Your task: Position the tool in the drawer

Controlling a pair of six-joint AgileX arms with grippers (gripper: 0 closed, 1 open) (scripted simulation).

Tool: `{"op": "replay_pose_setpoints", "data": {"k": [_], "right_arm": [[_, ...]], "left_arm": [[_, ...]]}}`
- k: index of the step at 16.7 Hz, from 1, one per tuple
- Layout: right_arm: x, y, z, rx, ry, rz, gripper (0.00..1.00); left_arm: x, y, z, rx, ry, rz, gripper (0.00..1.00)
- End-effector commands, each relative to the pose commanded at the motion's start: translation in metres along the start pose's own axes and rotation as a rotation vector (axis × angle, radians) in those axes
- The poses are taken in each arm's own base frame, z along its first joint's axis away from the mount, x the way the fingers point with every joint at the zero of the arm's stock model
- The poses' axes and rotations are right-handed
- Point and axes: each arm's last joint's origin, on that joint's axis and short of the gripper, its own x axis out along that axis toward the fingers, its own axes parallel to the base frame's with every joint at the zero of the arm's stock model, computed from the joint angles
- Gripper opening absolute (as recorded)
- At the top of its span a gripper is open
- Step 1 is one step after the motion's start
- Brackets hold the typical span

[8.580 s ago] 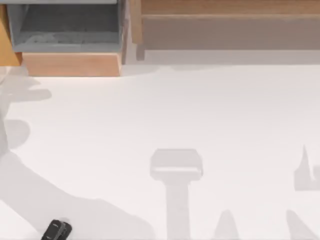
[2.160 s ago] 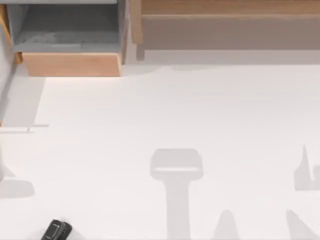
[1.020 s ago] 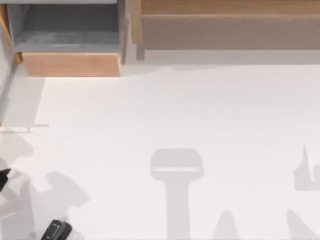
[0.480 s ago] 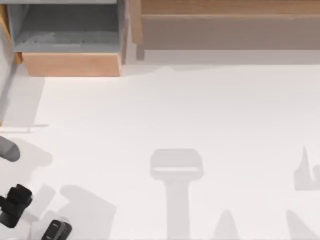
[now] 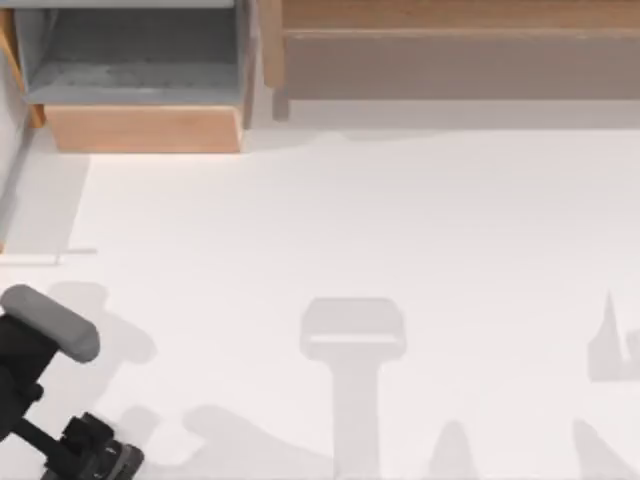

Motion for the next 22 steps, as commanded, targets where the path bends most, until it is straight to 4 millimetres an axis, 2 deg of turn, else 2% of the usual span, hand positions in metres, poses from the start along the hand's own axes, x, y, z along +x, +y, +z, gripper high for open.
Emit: {"op": "replay_pose_setpoints", "data": {"k": [5, 10, 14, 22], "right_arm": [[0.000, 0.000, 0.000, 0.000, 0.000, 0.000, 1.00], [0.000, 0.000, 0.000, 0.000, 0.000, 0.000, 1.00], [0.000, 0.000, 0.000, 0.000, 0.000, 0.000, 1.00], [0.000, 0.000, 0.000, 0.000, 0.000, 0.000, 1.00]], "left_arm": [[-0.010, -0.032, 0.001, -0.030, 0.096, 0.024, 1.00], [-0.023, -0.060, -0.001, -0.076, 0.086, 0.096, 1.00], [-0.028, -0.067, -0.004, -0.125, 0.065, 0.123, 1.00], [-0.024, -0.066, -0.004, -0.127, 0.070, 0.123, 1.00]]}}
